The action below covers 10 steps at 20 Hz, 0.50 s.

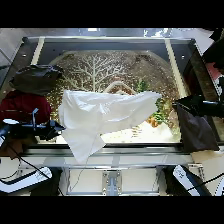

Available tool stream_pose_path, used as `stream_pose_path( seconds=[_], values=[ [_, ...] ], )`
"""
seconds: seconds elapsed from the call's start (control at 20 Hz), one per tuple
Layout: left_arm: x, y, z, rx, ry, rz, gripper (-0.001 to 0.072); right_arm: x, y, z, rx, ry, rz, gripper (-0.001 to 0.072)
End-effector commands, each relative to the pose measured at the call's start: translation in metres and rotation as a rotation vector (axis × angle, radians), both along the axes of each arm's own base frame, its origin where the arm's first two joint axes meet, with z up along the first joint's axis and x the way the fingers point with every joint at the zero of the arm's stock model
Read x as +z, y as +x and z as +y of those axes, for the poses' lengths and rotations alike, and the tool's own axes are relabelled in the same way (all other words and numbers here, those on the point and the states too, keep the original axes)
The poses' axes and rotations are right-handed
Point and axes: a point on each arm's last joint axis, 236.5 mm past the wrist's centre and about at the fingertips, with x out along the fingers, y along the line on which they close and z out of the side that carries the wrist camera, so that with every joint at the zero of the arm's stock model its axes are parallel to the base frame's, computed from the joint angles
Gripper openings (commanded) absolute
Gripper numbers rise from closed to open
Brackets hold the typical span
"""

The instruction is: Fold the shirts.

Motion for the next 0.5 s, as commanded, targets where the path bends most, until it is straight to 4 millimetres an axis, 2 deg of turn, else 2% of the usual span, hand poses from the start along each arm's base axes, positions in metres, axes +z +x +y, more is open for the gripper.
stream_pose_path(
  seconds=[0.0, 0.15, 0.35, 0.4, 0.45],
  values=[
    [-0.004, 0.002, 0.0, -0.006, 0.002, -0.009, 0.0593, 0.0, -0.003, 0.003, 0.013, 0.008, 0.007, 0.0522],
    [-0.001, 0.013, -0.007, -0.006, -0.011, -0.048, 0.0581, 0.0, -0.003, 0.003, 0.013, 0.007, 0.007, 0.0522],
    [-0.015, 0.004, -0.026, -0.067, -0.046, 0.012, 0.0579, 0.0, -0.003, 0.002, 0.012, 0.007, 0.007, 0.0521],
    [-0.018, 0.002, -0.03, -0.076, -0.054, 0.027, 0.048, 0.0, -0.003, 0.003, 0.013, 0.007, 0.007, 0.0521],
    [-0.019, 0.001, -0.03, -0.077, -0.056, 0.031, 0.0303, 0.0, -0.003, 0.003, 0.013, 0.008, 0.007, 0.052]
  ],
)
